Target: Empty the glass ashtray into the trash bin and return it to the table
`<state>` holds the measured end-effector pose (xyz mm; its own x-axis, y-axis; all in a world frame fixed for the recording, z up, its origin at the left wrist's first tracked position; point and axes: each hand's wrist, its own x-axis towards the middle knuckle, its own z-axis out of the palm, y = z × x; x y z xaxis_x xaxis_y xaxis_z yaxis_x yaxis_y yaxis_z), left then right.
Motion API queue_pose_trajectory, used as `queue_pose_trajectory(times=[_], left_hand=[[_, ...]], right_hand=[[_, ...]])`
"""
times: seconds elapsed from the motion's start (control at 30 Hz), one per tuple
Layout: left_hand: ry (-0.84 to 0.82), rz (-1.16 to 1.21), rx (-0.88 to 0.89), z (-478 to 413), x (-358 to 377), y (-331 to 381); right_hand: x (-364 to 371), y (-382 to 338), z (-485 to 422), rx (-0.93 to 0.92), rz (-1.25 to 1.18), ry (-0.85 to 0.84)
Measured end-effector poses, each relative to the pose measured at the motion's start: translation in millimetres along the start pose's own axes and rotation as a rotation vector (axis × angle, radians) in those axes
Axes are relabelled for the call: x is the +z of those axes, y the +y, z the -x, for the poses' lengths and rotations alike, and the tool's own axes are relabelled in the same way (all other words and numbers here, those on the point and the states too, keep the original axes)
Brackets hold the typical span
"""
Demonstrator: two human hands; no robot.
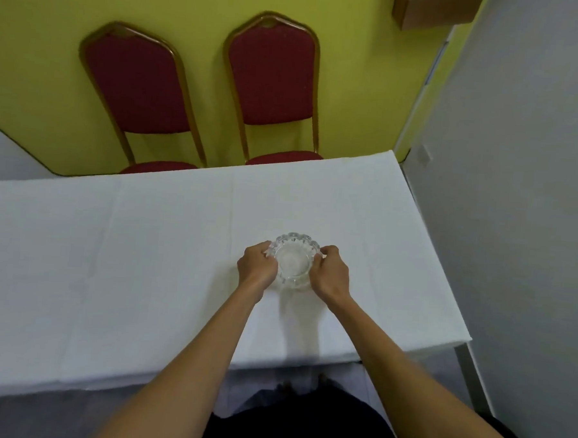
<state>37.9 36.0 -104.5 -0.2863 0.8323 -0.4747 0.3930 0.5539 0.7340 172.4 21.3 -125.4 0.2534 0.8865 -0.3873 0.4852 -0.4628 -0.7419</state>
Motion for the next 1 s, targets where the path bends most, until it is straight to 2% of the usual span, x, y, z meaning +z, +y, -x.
queue_pose_trajectory(times=[0.23,0.6,0.87,1.0], left_hand=[[0.024,0.059,-0.082,-14,6,18],[0.116,0.080,-0.062,-25,13,24],[0.019,0.011,-0.079,-29,10,21],[0.006,-0.028,-0.044,-31,-3,29]], right_hand=[[-2,-13,-32,0.032,0.139,-0.062],[1,-22,-46,0.019,0.278,-0.119],[-4,-21,-49,0.026,0.218,-0.132],[-15,-27,-53,-0.007,0.306,-0.143]])
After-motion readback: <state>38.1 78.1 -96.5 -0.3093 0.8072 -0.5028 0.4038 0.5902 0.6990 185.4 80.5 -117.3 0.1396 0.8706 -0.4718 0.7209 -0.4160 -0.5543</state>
